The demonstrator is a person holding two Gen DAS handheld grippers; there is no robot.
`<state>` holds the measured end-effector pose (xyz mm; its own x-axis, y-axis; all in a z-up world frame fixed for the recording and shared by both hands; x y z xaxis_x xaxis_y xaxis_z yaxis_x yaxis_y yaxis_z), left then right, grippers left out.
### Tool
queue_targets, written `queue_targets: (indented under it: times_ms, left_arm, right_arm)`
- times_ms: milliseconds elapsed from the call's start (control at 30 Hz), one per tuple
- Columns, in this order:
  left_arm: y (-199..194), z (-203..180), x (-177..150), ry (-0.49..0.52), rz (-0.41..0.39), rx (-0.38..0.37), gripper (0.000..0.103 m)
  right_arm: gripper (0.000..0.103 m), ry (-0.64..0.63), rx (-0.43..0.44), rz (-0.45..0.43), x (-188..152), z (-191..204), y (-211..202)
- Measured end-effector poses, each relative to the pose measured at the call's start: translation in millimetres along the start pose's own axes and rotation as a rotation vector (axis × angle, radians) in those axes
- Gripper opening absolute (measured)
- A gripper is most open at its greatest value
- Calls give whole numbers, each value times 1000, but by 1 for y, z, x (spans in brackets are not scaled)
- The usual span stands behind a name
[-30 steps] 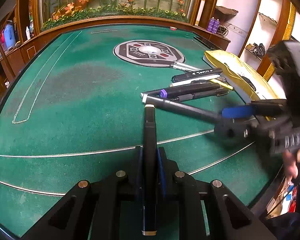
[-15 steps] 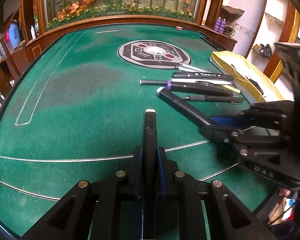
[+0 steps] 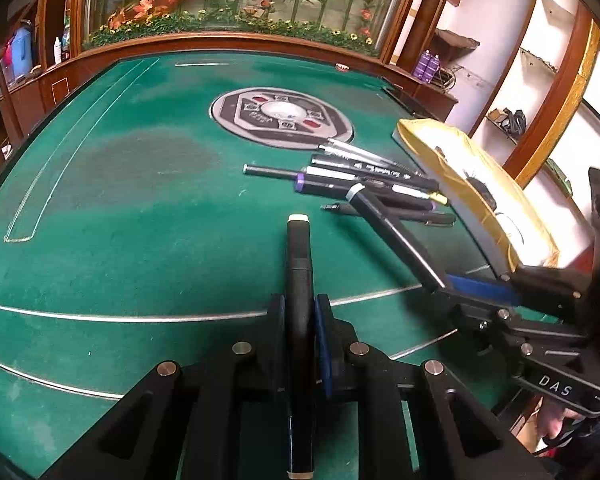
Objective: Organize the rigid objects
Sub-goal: 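Carry the marker into the tray with the left tool while the right carries its marker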
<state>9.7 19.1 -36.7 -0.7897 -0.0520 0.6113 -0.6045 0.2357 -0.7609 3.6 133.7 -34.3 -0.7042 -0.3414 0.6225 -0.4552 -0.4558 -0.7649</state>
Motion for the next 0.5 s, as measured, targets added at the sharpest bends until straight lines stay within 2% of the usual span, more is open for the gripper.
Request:
queue_targets:
  times_ms: [500]
  left_arm:
    - [8, -21, 11, 18, 12, 6, 15]
  right_arm:
    - [15, 112, 43, -72, -5, -35, -25]
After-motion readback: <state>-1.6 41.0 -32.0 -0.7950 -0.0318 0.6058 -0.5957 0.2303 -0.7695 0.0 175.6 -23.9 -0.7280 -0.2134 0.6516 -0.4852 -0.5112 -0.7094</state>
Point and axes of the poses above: each gripper's, at about its wrist camera, not at the fingertips, and y roughly the way its jaws point, z to its left, x to its top, the point moved 7 cm from there along y, roughly the way its jaws point, and after that the axes turned 1 degree about y, right-handed, at the moved point
